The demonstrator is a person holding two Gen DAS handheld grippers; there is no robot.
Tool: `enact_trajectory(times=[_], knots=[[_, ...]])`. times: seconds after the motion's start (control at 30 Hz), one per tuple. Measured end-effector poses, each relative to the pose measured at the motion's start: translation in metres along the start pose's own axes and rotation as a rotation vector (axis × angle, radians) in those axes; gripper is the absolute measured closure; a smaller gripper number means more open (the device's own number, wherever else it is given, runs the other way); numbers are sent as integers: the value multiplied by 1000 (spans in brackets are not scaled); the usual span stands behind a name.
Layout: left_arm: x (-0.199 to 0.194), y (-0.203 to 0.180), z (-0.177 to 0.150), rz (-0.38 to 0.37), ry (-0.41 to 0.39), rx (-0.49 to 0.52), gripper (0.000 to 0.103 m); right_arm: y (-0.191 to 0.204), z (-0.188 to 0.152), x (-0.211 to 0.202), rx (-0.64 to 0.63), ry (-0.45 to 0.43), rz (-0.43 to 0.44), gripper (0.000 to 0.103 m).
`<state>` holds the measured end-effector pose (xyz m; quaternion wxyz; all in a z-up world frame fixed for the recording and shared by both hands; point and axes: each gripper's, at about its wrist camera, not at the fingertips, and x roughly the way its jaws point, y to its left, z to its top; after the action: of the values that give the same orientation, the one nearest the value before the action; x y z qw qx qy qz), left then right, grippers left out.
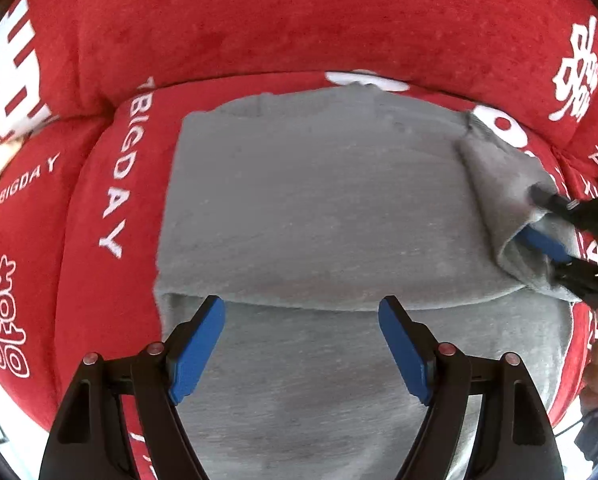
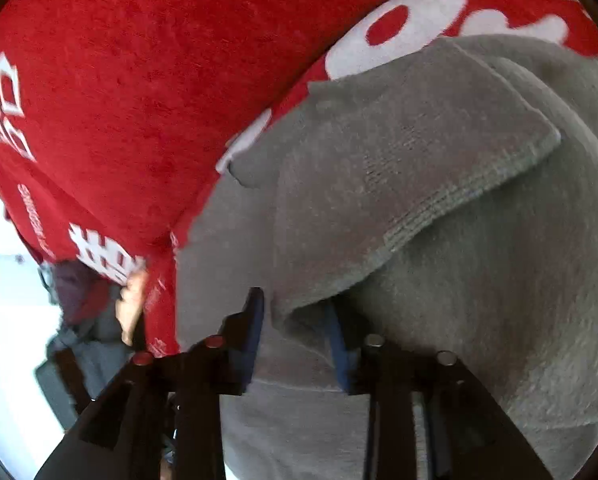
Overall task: Fold small clothes
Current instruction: 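Lay the held sleeve onto the sweater body and open the right gripper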
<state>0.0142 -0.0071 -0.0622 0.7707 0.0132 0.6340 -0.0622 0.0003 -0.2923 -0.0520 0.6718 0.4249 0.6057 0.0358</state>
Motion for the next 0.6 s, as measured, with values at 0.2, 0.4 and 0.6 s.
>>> enact_trajectory(times=[0.2, 0.4, 0.6], knots=[[-2, 14, -3, -15, 1, -22, 23, -31, 18, -29, 255, -157, 59, 47], [-7, 39, -10, -31, -8, -52, 23, -2, 25, -21, 136, -134, 116, 96], [-10, 71, -20, 2, -8, -114, 23, 110, -10, 36, -412, 65, -27, 95]])
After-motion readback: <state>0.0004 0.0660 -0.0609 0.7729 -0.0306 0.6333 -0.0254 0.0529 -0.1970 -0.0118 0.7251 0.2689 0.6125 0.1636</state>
